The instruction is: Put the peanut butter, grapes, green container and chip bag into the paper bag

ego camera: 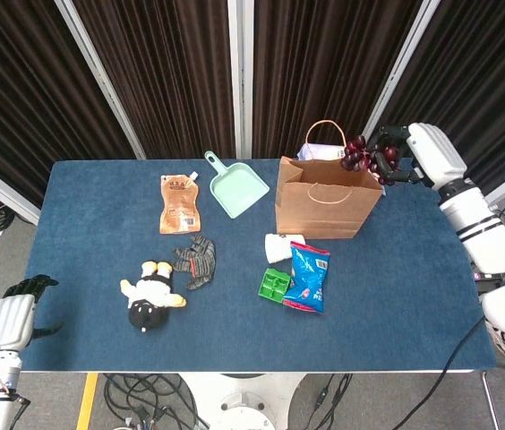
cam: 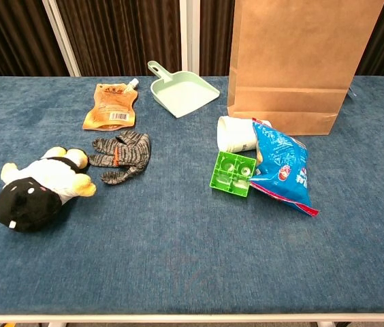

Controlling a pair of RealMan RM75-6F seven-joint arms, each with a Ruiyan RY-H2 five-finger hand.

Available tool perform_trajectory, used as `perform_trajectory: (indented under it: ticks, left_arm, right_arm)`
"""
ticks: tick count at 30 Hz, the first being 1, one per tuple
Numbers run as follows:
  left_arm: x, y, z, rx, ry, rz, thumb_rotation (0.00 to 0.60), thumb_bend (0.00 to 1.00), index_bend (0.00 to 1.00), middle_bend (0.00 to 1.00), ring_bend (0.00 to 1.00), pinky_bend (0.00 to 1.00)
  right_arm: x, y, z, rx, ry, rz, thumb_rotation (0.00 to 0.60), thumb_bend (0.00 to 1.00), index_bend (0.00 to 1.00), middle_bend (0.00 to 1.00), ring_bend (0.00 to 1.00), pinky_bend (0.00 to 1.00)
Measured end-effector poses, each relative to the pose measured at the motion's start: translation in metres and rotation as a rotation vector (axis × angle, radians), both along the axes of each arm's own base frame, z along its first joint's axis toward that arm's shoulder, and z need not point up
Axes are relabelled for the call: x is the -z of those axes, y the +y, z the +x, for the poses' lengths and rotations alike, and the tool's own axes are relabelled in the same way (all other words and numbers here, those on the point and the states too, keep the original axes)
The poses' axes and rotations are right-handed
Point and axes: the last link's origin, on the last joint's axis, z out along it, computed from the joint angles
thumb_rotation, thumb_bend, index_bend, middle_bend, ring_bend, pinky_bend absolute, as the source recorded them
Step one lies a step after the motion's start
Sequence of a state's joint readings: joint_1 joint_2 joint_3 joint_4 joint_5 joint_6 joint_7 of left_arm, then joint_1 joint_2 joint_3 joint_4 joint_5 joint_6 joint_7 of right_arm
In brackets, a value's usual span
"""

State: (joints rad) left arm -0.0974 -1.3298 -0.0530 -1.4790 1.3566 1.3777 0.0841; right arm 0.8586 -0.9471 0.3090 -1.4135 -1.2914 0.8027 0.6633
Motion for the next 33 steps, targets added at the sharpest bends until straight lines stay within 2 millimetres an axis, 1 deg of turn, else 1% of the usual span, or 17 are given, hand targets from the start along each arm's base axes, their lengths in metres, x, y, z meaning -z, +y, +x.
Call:
perform_trajectory:
  ticks: [4, 9, 20, 22, 24, 27, 30, 32, 33]
  left_arm:
    - [0.0, 0.0, 0.0, 0.0, 0.0, 0.0, 0.6, 0.08, 0.35, 0.34, 0.26, 0.28]
    - [0.0, 0.0, -0.002, -0.008, 0.001, -0.001, 0.6, 0.08, 0.35, 0.34, 0.26, 0.28]
    - [0.001, 0.0, -0.004, -0.012, -0.002, -0.001, 0.6, 0.08, 0.35, 0.34, 0.26, 0.28]
    - [0.001, 0.0, -0.003, -0.011, -0.003, -0.002, 0.6, 0.08, 0.35, 0.34, 0.26, 0.28]
    - [0.001, 0.0, -0.003, -0.01, -0.003, -0.003, 0.6, 0.08, 0.35, 0.34, 0.26, 0.28]
    - [0.001, -0.001, -0.003, -0.011, -0.002, -0.002, 0.6, 0.08, 0.35, 0.34, 0.26, 0.28]
    - [0.0, -0.001, -0.004, -0.014, -0.002, 0.002, 0.6, 0.08, 0.35, 0.34, 0.26, 0.28]
    - [0.0, -0.003, -0.004, -0.017, -0.003, 0.002, 0.6, 0.08, 0.35, 0.34, 0.26, 0.28]
    - [0.0, -0.003, -0.004, -0.018, -0.003, 0.002, 0.6, 0.08, 0.35, 0.34, 0.26, 0.28]
  right_arm:
    - [0.014, -0.013, 0.004, 0.039, 0.031, 0.025, 0.6, 0.48, 0.52, 0.55, 0.43, 0.57]
    - [0.024, -0.022, 0.005, 0.067, 0.07, 0.05, 0.6, 0.48, 0.52, 0.55, 0.43, 0.57]
    - [0.042, -0.023, 0.005, 0.094, 0.146, 0.12, 0.6, 0.48, 0.48, 0.53, 0.42, 0.57]
    - [0.045, -0.023, 0.005, 0.093, 0.16, 0.123, 0.6, 0.48, 0.47, 0.52, 0.41, 0.56]
    - [0.047, -0.025, 0.006, 0.088, 0.18, 0.12, 0.6, 0.48, 0.46, 0.51, 0.38, 0.52]
    - [0.052, -0.028, 0.008, 0.083, 0.212, 0.116, 0.6, 0.48, 0.4, 0.48, 0.32, 0.45]
    - [0.056, -0.032, 0.01, 0.083, 0.24, 0.109, 0.6, 0.48, 0.31, 0.42, 0.23, 0.35]
    - [0.059, -0.033, 0.01, 0.083, 0.258, 0.104, 0.6, 0.48, 0.19, 0.34, 0.16, 0.26]
    - [0.06, -0.034, 0.01, 0.084, 0.27, 0.101, 0.6, 0.48, 0.15, 0.31, 0.14, 0.24]
